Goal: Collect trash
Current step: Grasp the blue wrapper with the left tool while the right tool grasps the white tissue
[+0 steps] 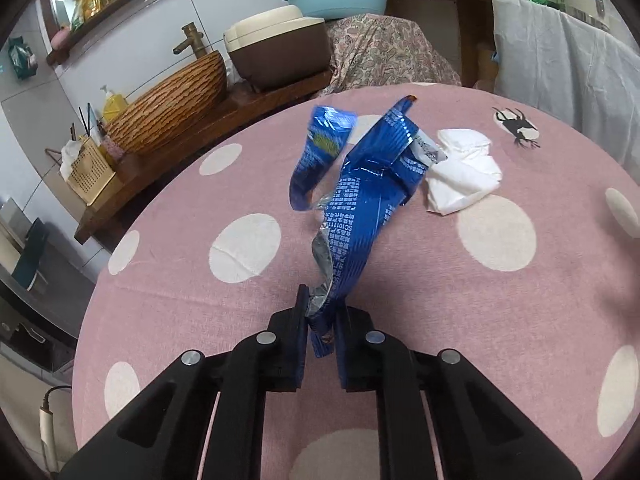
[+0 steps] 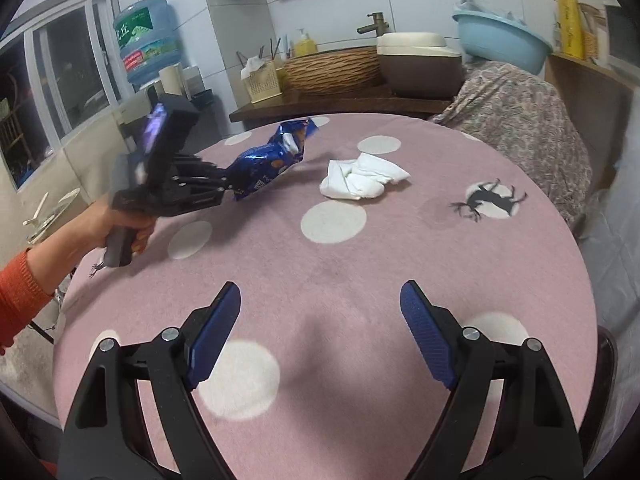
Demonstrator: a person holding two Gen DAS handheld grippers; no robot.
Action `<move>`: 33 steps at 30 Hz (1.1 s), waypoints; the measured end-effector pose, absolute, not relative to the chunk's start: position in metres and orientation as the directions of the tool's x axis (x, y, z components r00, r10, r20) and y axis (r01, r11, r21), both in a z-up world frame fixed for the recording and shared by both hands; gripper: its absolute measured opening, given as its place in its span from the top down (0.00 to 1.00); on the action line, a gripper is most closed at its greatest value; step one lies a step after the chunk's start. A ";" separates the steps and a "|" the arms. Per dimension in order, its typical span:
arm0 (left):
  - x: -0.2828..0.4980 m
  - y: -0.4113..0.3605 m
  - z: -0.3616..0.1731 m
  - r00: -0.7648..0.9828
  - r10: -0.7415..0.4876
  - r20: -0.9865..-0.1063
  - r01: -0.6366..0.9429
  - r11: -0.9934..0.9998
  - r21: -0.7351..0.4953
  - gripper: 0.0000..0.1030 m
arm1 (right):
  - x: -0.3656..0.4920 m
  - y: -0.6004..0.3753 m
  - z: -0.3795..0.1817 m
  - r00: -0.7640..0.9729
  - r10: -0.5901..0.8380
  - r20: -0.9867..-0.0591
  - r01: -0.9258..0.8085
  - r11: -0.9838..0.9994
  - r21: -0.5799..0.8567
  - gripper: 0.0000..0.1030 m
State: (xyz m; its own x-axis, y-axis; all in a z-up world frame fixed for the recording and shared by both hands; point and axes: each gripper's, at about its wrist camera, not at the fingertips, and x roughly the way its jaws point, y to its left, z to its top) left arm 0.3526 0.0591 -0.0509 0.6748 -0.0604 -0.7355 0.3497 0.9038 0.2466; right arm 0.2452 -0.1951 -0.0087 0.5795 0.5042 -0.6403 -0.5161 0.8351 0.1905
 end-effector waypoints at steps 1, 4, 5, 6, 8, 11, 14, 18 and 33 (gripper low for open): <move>0.348 0.059 -0.049 0.677 -0.071 -0.733 0.349 0.908 0.234 0.88 | 0.256 -0.187 -0.009 0.581 0.494 -0.647 -0.517 0.838 0.175 0.21; 0.337 0.061 -0.043 0.676 -0.105 -0.729 0.344 0.920 0.186 0.88 | 0.288 -0.163 -0.008 0.589 0.459 -0.665 -0.521 0.845 0.121 0.21; 0.334 0.061 -0.042 0.675 -0.111 -0.729 0.341 0.924 0.175 0.88 | 0.297 -0.157 -0.008 0.589 0.451 -0.670 -0.520 0.847 0.112 0.21; 0.331 0.062 -0.041 0.671 -0.121 -0.732 0.337 0.929 0.156 0.88 | 0.309 -0.149 -0.008 0.591 0.437 -0.678 -0.520 0.849 0.093 0.21; 0.327 0.065 -0.038 0.660 -0.134 -0.740 0.320 0.941 0.115 0.88 | 0.331 -0.135 -0.011 0.599 0.394 -0.697 -0.511 0.858 0.047 0.21; 0.319 0.072 -0.034 0.659 -0.145 -0.738 0.301 0.950 0.082 0.88 | 0.360 -0.115 -0.020 0.590 0.345 -0.730 -0.504 0.864 0.001 0.21; 0.313 0.074 -0.032 0.661 -0.149 -0.736 0.301 0.951 0.077 0.88 | 0.377 -0.100 -0.029 0.586 0.294 -0.755 -0.504 0.862 -0.055 0.21; 0.309 0.076 -0.031 0.660 -0.155 -0.735 0.295 0.953 0.064 0.88 | 0.393 -0.088 -0.041 0.595 0.228 -0.771 -0.482 0.868 -0.115 0.31; 0.298 0.063 -0.032 0.667 -0.192 -0.720 0.296 0.955 0.020 0.88 | 0.375 -0.134 -0.032 0.624 0.303 -0.721 -0.423 0.906 0.015 0.84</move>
